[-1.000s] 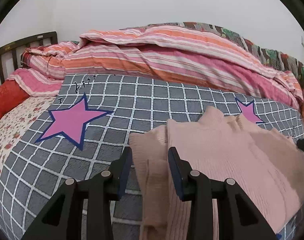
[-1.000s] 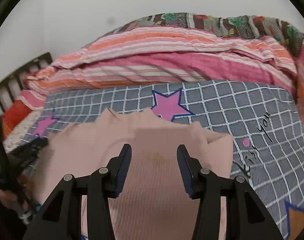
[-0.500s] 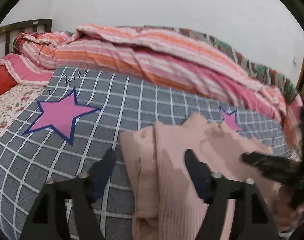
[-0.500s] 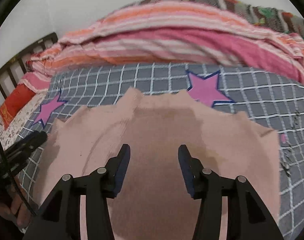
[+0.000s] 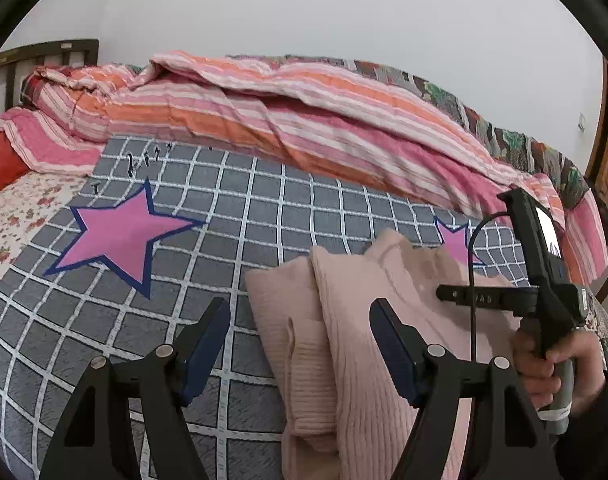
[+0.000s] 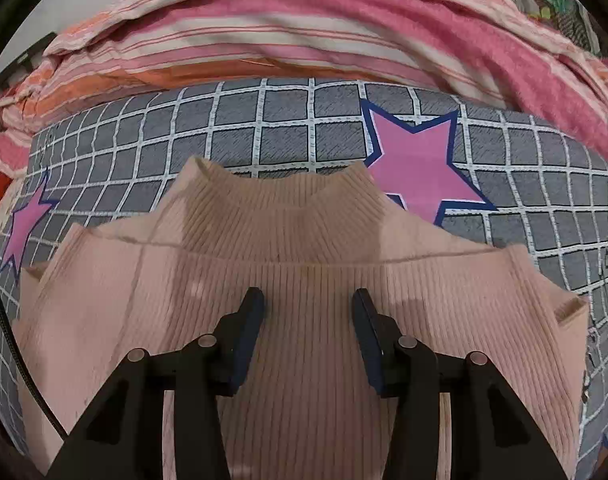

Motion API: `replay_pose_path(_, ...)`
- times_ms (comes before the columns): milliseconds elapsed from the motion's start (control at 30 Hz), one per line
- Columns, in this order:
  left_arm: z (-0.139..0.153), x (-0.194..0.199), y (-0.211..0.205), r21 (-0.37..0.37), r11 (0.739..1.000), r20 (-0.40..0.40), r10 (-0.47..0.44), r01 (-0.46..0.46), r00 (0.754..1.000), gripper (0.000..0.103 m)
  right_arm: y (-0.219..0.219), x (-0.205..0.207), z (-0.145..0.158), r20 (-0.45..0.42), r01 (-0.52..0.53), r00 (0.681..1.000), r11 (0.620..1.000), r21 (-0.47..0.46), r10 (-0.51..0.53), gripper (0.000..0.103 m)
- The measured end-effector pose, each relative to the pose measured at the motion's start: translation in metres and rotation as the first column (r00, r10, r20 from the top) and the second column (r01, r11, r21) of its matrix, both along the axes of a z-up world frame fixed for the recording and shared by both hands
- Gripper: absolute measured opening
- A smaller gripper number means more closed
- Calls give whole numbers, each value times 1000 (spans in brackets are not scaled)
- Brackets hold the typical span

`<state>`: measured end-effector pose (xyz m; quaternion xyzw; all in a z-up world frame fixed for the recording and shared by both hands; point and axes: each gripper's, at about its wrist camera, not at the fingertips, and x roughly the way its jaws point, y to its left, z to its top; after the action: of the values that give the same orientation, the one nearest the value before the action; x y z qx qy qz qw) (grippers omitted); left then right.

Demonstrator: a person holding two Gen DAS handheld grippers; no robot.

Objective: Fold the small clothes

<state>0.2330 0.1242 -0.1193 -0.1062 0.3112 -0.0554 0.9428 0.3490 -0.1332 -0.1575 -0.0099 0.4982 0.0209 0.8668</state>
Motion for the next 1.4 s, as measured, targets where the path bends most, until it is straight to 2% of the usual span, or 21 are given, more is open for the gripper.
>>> replay_pose_path(167, -2, 0, -3, -14, 1000, -16, -22, 22, 1000, 71, -2, -5, 6, 1, -23, 1000, 1000, 5, 23, 45)
replay_pose_path(367, -8, -3, -4, -19, 998, -47, -55, 54, 997, 71, 0, -37, 16, 14, -54, 998, 999, 3, 53, 45)
replay_pose_path(567, -15, -11, 4, -109, 991, -81, -83, 74, 993, 71, 0, -92, 23, 64, -67, 996, 998, -8, 67, 45)
replay_pose_path(733, -10, -27, 7, -169, 981, -55, -108, 97, 993, 71, 3, -138, 27, 101, -84, 991, 996, -30, 87, 45)
replay_pose_path(900, -8, -53, 2, -179, 974, -32, -148, 140, 989, 71, 11, -175, 23, 120, -131, 984, 991, -29, 133, 45)
replay_pose_path(1067, -20, -81, -3, -175, 975, -55, -146, 135, 988, 71, 13, -226, 19, 182, -179, 964, 980, -90, 193, 45)
replay_pose_path(1167, -27, -94, -3, -180, 976, -68, -136, 122, 988, 71, -1, -244, 26, 211, -216, 954, 976, -2, 211, 45)
replay_pose_path(1267, -36, -100, 0, -217, 969, -99, -141, 117, 985, 71, -25, -250, 39, 288, -192, 943, 979, 65, 166, 45)
replay_pose_path(1333, -46, -101, 4, -273, 956, -130, -149, 109, 980, 70, -43, -245, 45, 322, -169, 938, 981, 94, 131, 45)
replay_pose_path(1400, -50, -104, 3, -316, 943, -128, -154, 107, 980, 71, -58, -235, 50, 332, -143, 938, 984, 108, 100, 45)
